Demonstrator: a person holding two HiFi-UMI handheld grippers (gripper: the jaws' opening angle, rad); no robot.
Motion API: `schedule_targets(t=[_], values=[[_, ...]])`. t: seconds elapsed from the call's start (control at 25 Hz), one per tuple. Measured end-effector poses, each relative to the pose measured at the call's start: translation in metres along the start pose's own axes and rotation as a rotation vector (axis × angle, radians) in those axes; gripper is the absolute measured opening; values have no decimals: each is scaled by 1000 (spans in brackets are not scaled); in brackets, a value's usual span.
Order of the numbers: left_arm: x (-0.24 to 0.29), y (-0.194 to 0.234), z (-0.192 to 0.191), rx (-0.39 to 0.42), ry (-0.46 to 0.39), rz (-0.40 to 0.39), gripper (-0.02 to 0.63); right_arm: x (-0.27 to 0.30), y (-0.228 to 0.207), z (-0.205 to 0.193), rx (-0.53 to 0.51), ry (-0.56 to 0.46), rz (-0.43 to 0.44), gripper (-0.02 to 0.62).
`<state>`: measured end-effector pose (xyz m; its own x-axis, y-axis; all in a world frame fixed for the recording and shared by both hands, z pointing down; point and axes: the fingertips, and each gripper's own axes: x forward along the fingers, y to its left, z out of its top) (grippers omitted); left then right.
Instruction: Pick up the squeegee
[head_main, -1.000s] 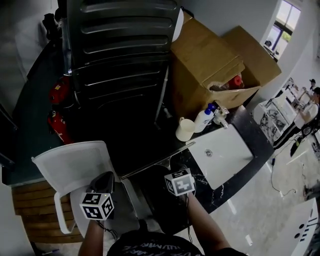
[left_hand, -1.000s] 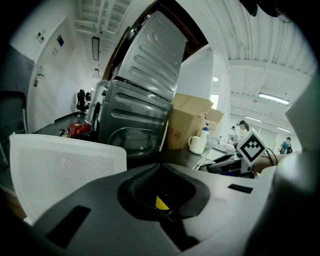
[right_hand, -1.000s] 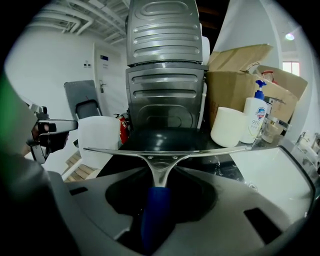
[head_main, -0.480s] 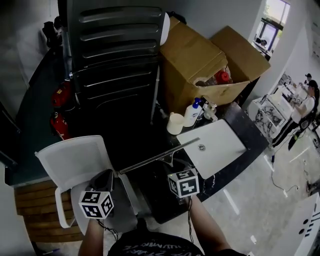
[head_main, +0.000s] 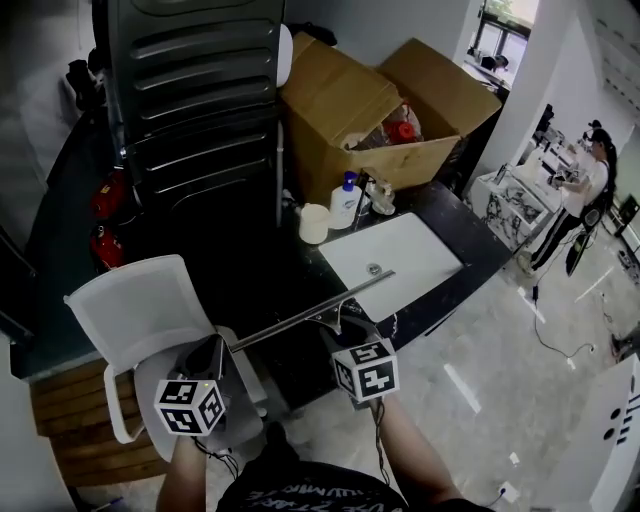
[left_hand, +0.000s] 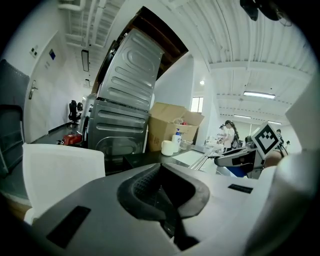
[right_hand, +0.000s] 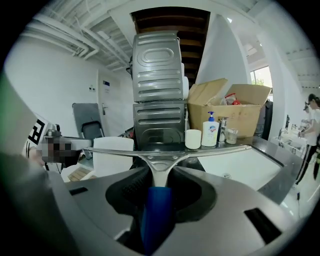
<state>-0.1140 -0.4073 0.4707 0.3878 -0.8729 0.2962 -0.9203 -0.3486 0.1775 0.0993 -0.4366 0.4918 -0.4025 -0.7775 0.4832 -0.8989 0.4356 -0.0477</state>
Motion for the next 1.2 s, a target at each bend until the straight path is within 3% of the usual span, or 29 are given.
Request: schedule_targets(t=[0.4,0.76,1.2], values=[[-77,-71,-36,10,-5,-11,20,-110,2,-50,16,-45,-64,156],[-155,-126,-82,12,7,-20,20,-196,15,-119,40,-27,-104,155],[-202,-159,-126,-4,37,-14,20,-248,25,-179,51,18,-98,153]])
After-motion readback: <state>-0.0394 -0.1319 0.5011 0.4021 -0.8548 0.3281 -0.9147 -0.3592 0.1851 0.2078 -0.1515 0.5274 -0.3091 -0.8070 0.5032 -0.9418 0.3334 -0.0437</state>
